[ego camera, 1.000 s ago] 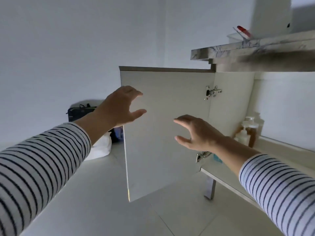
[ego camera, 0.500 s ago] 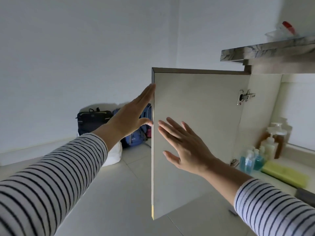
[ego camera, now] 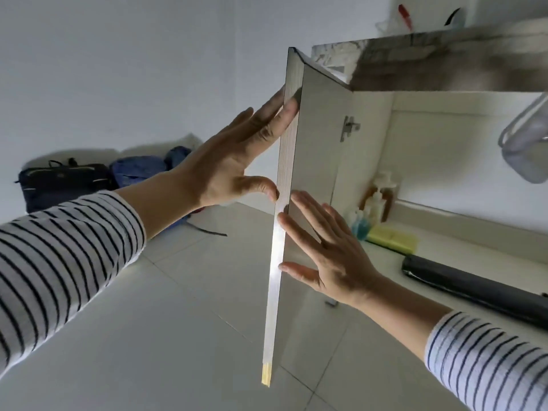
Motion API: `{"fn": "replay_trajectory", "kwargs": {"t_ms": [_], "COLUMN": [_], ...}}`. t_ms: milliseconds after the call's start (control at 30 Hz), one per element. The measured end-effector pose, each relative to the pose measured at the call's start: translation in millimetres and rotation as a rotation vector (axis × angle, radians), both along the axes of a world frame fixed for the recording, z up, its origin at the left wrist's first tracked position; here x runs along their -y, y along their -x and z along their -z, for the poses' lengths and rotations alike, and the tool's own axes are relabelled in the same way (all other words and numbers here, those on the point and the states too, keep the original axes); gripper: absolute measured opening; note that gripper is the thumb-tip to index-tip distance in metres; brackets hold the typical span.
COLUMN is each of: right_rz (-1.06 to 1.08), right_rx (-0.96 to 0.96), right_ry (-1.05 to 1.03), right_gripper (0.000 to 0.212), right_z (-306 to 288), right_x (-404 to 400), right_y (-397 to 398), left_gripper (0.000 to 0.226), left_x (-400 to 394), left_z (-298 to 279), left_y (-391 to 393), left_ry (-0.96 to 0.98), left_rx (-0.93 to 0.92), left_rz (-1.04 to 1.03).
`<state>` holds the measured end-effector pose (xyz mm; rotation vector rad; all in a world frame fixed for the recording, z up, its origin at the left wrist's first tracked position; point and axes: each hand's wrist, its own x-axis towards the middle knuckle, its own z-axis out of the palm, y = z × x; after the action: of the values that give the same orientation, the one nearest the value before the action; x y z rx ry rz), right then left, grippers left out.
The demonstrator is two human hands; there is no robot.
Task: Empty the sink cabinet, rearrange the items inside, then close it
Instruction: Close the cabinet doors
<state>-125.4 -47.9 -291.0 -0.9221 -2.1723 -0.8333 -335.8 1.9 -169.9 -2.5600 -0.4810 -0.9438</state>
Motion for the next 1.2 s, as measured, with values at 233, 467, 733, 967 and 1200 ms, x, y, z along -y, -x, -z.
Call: {"fn": "replay_trajectory", "kwargs": {"t_ms": [233, 467, 733, 967, 1200], "right_rz": [0.176, 0.528, 0.814, 1.008, 1.028], "right_rx": [-0.069, -0.215, -0.29, -0.281, -0.239], "right_ry": [-0.021, 0.01, 0.002, 0.056, 0.142], "right_gripper": [0.091, 0.086, 0.081, 0.088, 0.088], "right_z": [4.5, 11.0, 6.2, -3.1, -4.8], "right_x": [67.5, 95.7, 69.7, 31.1, 22.2], "right_y": [-116.2, -234.6, -310.8, -346.5, -354.4], "left_gripper": [0.097, 0.105, 0.103, 0.104, 0.102], "left_x": [25.7, 17.4, -15.3, -45.5, -64.2], "left_z": [-1.3, 9.3, 18.4, 22.3, 24.7], "left_y": [-133.8, -273.3, -373.4, -423.5, -427.9], "left_ry": [-0.04, -0.014, -0.008, -0.045, -0.06], "left_rx": [0.011, -0.004, 0.002, -0.062, -0.105], "left_rz": [0.231, 0.162, 0.08, -0.032, 0.005]}}
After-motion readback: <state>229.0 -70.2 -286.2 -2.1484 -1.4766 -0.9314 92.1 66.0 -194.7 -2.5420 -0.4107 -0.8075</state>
